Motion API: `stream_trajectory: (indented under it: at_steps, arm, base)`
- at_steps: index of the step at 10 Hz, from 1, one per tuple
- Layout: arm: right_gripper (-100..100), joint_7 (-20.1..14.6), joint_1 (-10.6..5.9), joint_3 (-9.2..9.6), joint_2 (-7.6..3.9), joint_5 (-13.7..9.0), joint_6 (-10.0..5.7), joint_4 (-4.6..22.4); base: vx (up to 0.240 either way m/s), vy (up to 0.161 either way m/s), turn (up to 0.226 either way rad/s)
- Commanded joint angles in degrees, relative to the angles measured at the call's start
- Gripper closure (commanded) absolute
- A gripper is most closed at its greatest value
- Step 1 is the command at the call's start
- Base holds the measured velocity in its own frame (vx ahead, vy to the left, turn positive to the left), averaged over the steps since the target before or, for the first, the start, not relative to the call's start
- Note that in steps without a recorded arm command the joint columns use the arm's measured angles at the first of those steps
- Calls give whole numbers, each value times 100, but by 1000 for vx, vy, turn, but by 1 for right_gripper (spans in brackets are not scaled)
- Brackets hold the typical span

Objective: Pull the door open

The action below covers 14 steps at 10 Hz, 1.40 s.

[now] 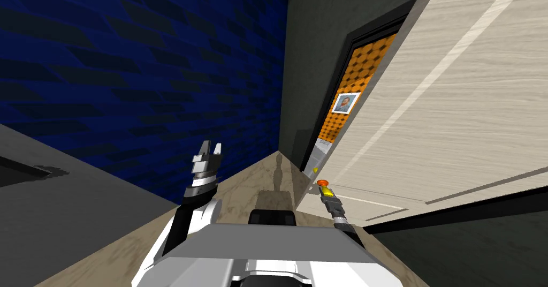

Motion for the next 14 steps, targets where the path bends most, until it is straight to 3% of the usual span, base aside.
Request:
stream_trajectory:
  at_steps: [1,3,4,14]
  arm:
    - [100,-123,37,96,-72,52,-159,47]
    - [100,-236,90,187,-161,100,-284,70]
    - [100,-178,80,154,-127,81,-211,52]
    - [100,-652,224,499,-427,288,-908,423]
  base:
    - [-206,-45,116]
    - [-203,-38,111]
    - [-92,-18,26]
    - [-198,-40,127]
